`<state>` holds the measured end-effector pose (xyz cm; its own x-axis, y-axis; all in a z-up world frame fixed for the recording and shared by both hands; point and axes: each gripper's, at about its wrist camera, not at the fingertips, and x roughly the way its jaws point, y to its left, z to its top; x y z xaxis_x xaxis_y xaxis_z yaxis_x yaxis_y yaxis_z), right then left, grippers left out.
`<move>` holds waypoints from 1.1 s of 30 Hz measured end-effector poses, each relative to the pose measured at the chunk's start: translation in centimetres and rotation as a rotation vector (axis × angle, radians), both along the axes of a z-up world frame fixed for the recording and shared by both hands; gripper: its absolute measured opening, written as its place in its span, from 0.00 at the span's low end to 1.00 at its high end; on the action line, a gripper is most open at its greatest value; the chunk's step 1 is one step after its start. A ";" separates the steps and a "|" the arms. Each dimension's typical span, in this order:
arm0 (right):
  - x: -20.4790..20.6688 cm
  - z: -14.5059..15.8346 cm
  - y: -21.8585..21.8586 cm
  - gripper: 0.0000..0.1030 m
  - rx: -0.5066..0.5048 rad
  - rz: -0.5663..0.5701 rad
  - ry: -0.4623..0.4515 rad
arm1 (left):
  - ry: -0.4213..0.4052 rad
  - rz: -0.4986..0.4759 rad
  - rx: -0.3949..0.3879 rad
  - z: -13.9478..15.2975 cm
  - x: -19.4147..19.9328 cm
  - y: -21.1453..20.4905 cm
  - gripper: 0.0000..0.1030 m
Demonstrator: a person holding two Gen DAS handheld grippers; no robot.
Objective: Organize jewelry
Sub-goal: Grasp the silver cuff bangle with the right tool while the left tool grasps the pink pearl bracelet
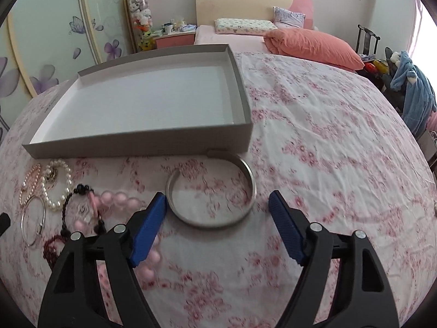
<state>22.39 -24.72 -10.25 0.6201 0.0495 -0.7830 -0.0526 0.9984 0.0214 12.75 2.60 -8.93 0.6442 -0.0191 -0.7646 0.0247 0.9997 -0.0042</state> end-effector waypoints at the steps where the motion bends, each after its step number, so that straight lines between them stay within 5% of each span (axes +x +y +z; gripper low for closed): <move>1: 0.1 0.0 0.1 0.67 0.003 0.003 -0.003 | 0.005 -0.001 0.001 -0.2 0.2 0.0 0.87; 10: 0.4 0.1 0.1 0.65 0.011 0.005 -0.005 | 0.045 0.010 -0.018 -0.6 2.3 0.6 0.70; 20: 0.4 0.0 0.1 0.65 0.010 0.006 -0.005 | 0.055 -0.009 -0.038 -0.4 5.9 0.7 0.38; 33: 0.4 0.0 0.1 0.66 0.010 0.006 -0.005 | 0.083 -0.098 0.042 -1.4 6.6 -1.1 0.20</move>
<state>22.82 -24.63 -10.24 0.6235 0.0610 -0.7795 -0.0592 0.9978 0.0308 19.36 1.49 -10.32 0.5757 -0.0456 -0.8164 0.1232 0.9919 0.0315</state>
